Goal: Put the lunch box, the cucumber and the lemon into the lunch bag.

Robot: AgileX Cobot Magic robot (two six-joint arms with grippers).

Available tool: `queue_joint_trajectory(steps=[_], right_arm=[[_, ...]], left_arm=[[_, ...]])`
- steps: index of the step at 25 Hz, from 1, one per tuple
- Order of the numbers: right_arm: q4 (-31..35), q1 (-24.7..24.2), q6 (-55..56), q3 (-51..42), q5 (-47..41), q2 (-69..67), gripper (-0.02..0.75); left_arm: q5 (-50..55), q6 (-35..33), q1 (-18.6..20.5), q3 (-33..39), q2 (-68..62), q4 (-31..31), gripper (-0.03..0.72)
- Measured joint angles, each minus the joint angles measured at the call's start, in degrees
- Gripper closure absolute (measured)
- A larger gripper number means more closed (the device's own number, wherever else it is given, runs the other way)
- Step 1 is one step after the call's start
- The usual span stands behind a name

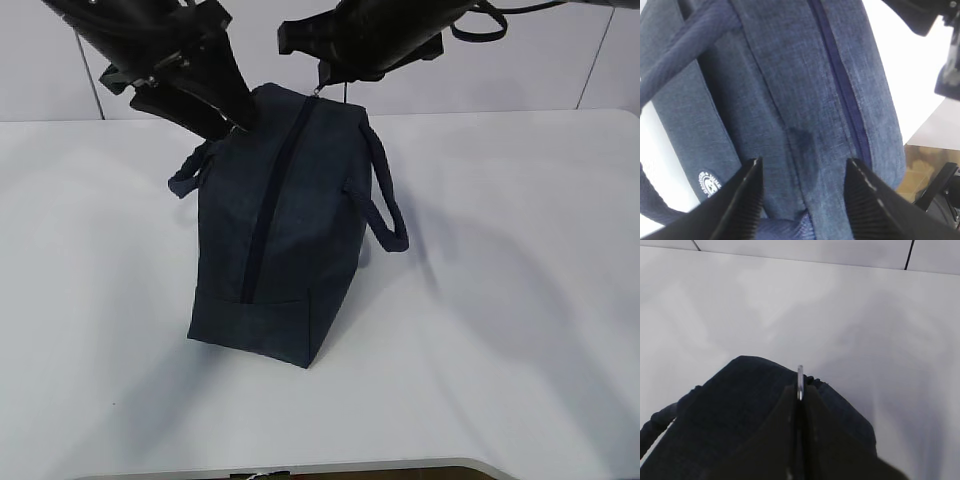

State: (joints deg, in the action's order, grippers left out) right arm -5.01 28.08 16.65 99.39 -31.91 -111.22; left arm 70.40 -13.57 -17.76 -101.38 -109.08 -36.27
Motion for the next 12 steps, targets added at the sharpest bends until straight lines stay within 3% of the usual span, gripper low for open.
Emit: queue_joint_trajectory(steps=[7, 12], right_arm=[[0.0, -0.1, 0.0, 0.0, 0.0, 0.0, 0.733], [0.0, -0.1, 0.0, 0.0, 0.0, 0.0, 0.733]], left_arm=[[0.0, -0.1, 0.0, 0.0, -1.6, -0.1, 0.344], [0.0, -2.0, 0.0, 0.0, -2.0, -0.1, 0.473]])
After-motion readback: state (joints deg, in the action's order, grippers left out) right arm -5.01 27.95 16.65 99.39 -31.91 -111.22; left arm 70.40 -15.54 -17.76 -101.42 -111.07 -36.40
